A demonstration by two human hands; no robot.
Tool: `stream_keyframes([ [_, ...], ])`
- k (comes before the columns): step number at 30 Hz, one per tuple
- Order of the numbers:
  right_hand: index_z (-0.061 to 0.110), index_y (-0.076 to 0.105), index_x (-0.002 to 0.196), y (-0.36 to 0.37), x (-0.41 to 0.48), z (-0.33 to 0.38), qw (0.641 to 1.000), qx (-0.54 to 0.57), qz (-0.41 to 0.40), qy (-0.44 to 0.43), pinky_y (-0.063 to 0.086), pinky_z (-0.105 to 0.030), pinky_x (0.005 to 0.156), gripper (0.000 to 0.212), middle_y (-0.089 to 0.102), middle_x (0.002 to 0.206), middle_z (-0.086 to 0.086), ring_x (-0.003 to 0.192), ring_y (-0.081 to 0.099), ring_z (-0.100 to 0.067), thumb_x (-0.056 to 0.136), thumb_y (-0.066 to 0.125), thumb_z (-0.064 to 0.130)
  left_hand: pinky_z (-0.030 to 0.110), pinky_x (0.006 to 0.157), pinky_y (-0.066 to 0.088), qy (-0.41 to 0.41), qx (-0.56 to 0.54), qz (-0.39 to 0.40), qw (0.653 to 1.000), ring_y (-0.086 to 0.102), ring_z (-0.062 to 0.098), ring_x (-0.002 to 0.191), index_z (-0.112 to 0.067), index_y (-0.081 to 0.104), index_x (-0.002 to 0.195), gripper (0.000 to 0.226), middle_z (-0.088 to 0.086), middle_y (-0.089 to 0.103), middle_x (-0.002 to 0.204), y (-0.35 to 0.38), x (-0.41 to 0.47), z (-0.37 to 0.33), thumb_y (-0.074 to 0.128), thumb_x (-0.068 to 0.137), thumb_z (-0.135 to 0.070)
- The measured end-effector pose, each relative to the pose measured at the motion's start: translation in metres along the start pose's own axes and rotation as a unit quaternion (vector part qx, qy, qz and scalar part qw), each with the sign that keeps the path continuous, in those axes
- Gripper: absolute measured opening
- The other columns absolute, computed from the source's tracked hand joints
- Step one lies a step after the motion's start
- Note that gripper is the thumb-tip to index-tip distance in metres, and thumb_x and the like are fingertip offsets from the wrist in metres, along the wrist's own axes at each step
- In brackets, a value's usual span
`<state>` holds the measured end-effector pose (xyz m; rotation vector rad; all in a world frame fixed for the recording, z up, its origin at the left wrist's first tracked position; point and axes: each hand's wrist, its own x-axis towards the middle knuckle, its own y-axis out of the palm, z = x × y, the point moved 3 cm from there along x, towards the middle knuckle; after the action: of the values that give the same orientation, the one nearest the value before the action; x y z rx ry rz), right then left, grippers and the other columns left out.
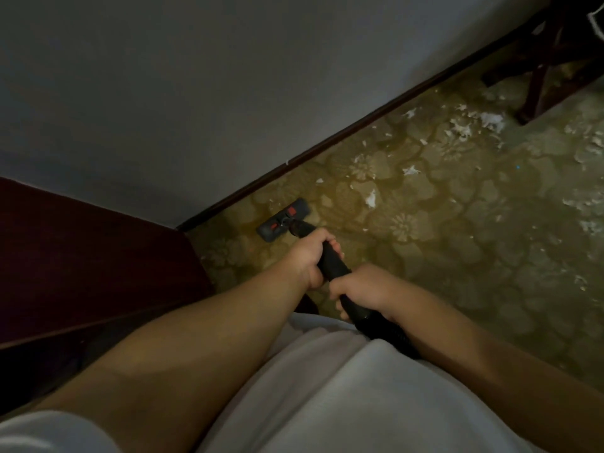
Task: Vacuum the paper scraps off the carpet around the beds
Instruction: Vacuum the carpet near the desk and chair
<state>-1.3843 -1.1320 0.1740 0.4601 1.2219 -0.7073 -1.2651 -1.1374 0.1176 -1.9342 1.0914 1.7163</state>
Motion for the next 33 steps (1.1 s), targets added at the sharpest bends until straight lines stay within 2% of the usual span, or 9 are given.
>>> stream_keyframes([
  [8,-0.001,0.071,0.091,0.053,0.034,0.077,0.999,-0.015,0.019,-0.033,0.053,-0.028,0.055,0.013,0.068,0.064,-0.011,0.051,0.065,-0.020,0.083,0.072,0.009,0.027,0.055,0.047,0.014,-0.017,-0.027,0.999,0.047,0.016,0.051,-0.011,0.051,0.064,0.027,0.003,0.051,0.057,-0.061,0.010,-0.079,0.057,0.091,-0.009],
  [13,-0.002,0.072,0.094,0.056,0.039,0.092,0.999,-0.010,0.019,-0.038,0.055,-0.039,0.065,0.016,0.068,0.065,-0.012,0.054,0.066,-0.024,0.081,0.072,0.008,0.028,0.060,0.047,0.024,-0.023,-0.028,0.999,0.046,0.016,0.056,-0.011,0.052,0.063,0.026,0.003,0.051,0.056,-0.066,0.013,-0.094,0.057,0.089,-0.009],
  [15,-0.001,0.071,0.095,0.051,0.037,0.094,0.999,-0.015,0.016,-0.042,0.056,-0.036,0.063,0.017,0.069,0.066,-0.011,0.053,0.067,-0.022,0.081,0.073,0.009,0.029,0.061,0.048,0.023,-0.021,-0.032,0.999,0.047,0.017,0.055,-0.011,0.053,0.064,0.025,0.004,0.052,0.056,-0.061,0.014,-0.095,0.058,0.088,-0.009],
  [17,0.000,0.071,0.096,0.041,0.033,0.091,0.999,-0.019,0.010,-0.046,0.054,-0.028,0.055,0.017,0.070,0.066,-0.009,0.051,0.067,-0.018,0.083,0.073,0.010,0.029,0.062,0.048,0.022,-0.018,-0.031,0.999,0.047,0.017,0.056,-0.011,0.053,0.064,0.025,0.004,0.052,0.056,-0.051,0.014,-0.093,0.058,0.088,-0.010],
  [21,0.001,0.072,0.090,0.009,0.023,0.072,0.999,-0.002,-0.001,-0.042,0.052,-0.024,0.052,0.011,0.069,0.065,-0.008,0.051,0.066,-0.017,0.083,0.073,0.009,0.029,0.065,0.048,0.021,0.001,-0.021,1.000,0.047,0.017,0.056,-0.011,0.052,0.065,0.026,0.003,0.052,0.056,-0.014,0.017,-0.076,0.057,0.091,-0.010],
  [23,0.001,0.074,0.088,-0.015,0.018,0.056,0.999,0.001,-0.009,-0.037,0.054,-0.028,0.058,0.013,0.071,0.069,-0.011,0.059,0.068,-0.021,0.080,0.073,0.011,0.029,0.063,0.048,0.019,0.016,-0.014,1.000,0.047,0.017,0.055,-0.012,0.051,0.066,0.025,0.003,0.051,0.057,0.013,0.019,-0.062,0.056,0.091,-0.011],
  [26,0.004,0.076,0.084,-0.060,0.007,0.025,0.999,-0.010,-0.027,-0.034,0.055,-0.037,0.070,0.028,0.075,0.073,-0.013,0.069,0.070,-0.028,0.063,0.074,0.022,0.029,0.057,0.048,0.005,0.036,-0.009,0.999,0.048,0.017,0.054,-0.011,0.052,0.066,0.025,0.003,0.052,0.061,0.061,0.022,-0.032,0.057,0.090,-0.013],
  [30,0.005,0.077,0.085,-0.136,-0.013,-0.030,0.998,-0.023,-0.046,-0.021,0.051,-0.026,0.059,0.019,0.074,0.072,-0.007,0.062,0.070,-0.022,0.074,0.076,0.021,0.030,0.056,0.047,-0.016,0.052,0.006,0.999,0.049,0.017,0.056,-0.011,0.051,0.067,0.026,0.004,0.052,0.059,0.141,0.024,0.024,0.056,0.093,-0.013],
  [33,0.003,0.076,0.091,-0.196,-0.029,-0.078,0.998,-0.014,-0.067,-0.008,0.054,-0.033,0.067,0.027,0.079,0.085,-0.016,0.080,0.077,-0.033,0.071,0.076,0.022,0.031,0.058,0.048,-0.030,0.051,0.015,0.998,0.049,0.018,0.056,-0.010,0.052,0.068,0.026,0.004,0.053,0.054,0.205,0.024,0.073,0.056,0.093,-0.010],
])
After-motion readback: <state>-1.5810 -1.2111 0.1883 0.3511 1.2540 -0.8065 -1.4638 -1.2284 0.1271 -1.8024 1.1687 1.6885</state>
